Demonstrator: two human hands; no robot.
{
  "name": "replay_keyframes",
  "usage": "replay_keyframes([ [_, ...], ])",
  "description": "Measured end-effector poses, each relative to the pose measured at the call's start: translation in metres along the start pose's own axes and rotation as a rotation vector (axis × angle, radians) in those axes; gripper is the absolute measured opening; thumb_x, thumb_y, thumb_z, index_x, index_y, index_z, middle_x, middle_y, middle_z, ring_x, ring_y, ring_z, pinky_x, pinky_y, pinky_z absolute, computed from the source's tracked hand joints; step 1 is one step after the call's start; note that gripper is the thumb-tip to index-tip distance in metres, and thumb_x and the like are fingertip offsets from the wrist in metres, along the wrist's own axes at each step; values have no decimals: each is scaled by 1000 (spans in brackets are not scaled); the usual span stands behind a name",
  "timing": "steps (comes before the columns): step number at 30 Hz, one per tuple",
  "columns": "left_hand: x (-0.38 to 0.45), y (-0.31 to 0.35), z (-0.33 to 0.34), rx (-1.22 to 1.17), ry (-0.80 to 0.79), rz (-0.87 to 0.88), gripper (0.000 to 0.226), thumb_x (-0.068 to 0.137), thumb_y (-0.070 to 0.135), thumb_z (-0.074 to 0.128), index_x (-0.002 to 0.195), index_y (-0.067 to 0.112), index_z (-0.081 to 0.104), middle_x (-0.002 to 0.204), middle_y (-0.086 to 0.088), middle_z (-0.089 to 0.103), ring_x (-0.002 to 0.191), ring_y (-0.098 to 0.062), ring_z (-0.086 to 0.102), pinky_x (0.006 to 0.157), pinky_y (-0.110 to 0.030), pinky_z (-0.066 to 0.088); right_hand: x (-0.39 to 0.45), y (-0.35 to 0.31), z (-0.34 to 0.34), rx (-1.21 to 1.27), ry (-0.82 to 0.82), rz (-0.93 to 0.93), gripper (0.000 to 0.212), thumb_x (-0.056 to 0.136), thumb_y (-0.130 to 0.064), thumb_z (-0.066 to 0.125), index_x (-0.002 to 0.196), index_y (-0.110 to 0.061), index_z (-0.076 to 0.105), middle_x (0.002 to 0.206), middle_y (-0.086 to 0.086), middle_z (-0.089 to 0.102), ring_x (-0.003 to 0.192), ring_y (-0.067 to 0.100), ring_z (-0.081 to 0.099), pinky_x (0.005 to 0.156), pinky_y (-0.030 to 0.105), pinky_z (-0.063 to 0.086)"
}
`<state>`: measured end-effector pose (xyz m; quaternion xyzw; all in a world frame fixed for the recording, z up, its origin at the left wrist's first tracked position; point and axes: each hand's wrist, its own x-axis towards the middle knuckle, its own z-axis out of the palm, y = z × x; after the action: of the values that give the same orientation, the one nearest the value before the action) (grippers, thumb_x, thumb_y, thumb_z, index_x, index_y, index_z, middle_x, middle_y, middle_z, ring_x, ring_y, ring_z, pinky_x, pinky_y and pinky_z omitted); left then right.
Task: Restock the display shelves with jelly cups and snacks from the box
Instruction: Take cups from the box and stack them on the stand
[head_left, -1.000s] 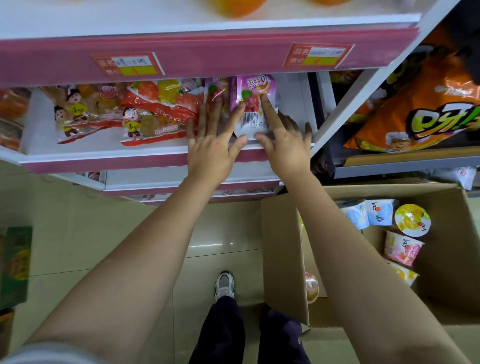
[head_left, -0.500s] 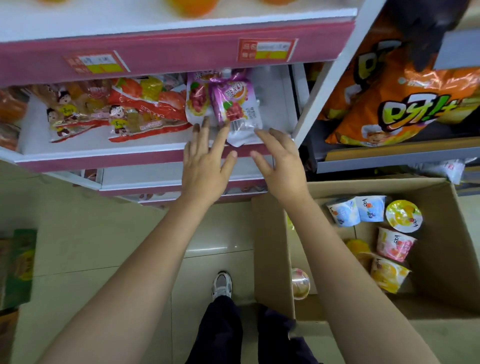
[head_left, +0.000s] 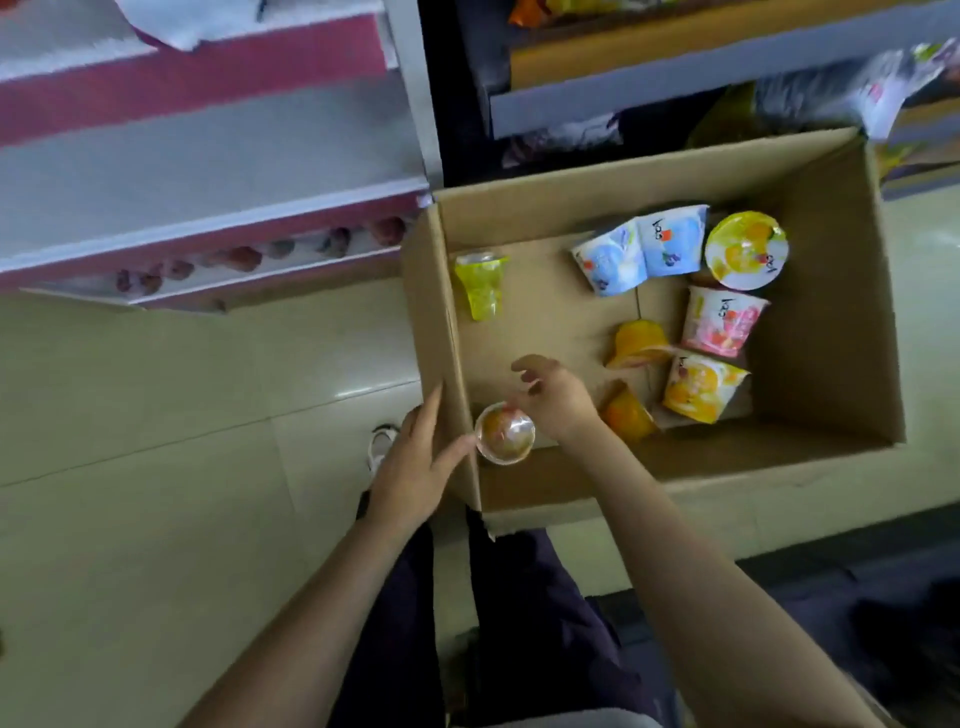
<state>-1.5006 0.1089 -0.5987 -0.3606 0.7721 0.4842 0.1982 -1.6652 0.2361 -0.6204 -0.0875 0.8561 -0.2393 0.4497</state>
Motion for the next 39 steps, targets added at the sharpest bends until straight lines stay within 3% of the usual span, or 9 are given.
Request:
replay_keyframes([
  [3, -1, -4, 11, -64, 46, 20, 70, 97, 45, 55, 157, 38, 19, 150, 2, 44, 131, -13, 48, 104, -40, 46, 14, 21, 16, -76, -123, 77, 45, 91, -28, 68, 132, -14, 59, 128, 9, 62, 116, 25, 60, 94, 30, 45],
  [8, -6, -6, 17, -88, 131, 43, 66, 97, 46, 54, 155, 40, 24, 151, 8, 45, 129, -3, 48, 104, -39, 47, 24, 33, 25, -110, -114, 139, 22, 90, -15, 64, 109, -8, 73, 107, 9, 72, 103, 24, 66, 86, 30, 52],
  [14, -10, 0, 15, -126, 139, 32, 69, 93, 60, 49, 154, 44, 23, 154, 12, 40, 108, 31, 38, 100, -30, 47, 31, 36, 28, -235, -158, 182, 35, 95, -35, 64, 116, -6, 65, 110, 9, 66, 104, 25, 63, 90, 31, 52],
  [20, -11, 6, 10, -98, 135, 36, 70, 92, 57, 53, 154, 40, 26, 155, 7, 40, 120, 15, 45, 99, -25, 44, 28, 35, 17, 30, -11, 143, 4, 89, -7, 67, 91, -10, 67, 82, 1, 61, 74, 14, 57, 56, 15, 43],
  [23, -6, 5, 2, -38, 192, 62, 70, 86, 64, 60, 148, 36, 40, 148, 7, 45, 133, -13, 47, 103, -42, 48, 24, 27, -5, 164, 120, 40, 14, 87, -3, 70, 80, -14, 64, 85, 2, 63, 81, 27, 66, 71, 26, 58],
  [26, 2, 24, -12, -46, 302, 100, 60, 82, 54, 72, 133, 26, 60, 130, 6, 52, 119, -10, 54, 95, -42, 52, 5, 4, -37, 475, 178, -31, 24, 88, -3, 70, 75, -21, 61, 90, 0, 64, 88, 33, 69, 76, 46, 61],
  [33, 22, 109, -55, -645, 163, 125, 88, 67, 42, 87, 143, 28, 44, 129, 10, 60, 110, 2, 62, 82, -16, 52, -44, -74, -83, 894, 11, -305, 15, 94, 6, 59, 86, -8, 58, 84, 8, 64, 71, 12, 65, 69, 25, 59],
  [37, 29, 119, -72, -668, 376, 79, 46, 80, 29, 83, 121, 29, 62, 110, 10, 70, 97, -1, 67, 84, -22, 55, -33, -100, -65, 897, -121, -293, 8, 91, 0, 65, 86, -5, 61, 89, 19, 65, 70, 19, 66, 66, 29, 60],
  [39, 37, 106, -76, -717, 465, 15, 36, 83, 30, 81, 115, 27, 65, 108, 6, 72, 94, -2, 68, 77, -17, 53, -9, -99, -52, 870, -1, -217, 9, 90, -8, 71, 87, -6, 63, 87, 15, 67, 77, 21, 68, 64, 29, 59],
])
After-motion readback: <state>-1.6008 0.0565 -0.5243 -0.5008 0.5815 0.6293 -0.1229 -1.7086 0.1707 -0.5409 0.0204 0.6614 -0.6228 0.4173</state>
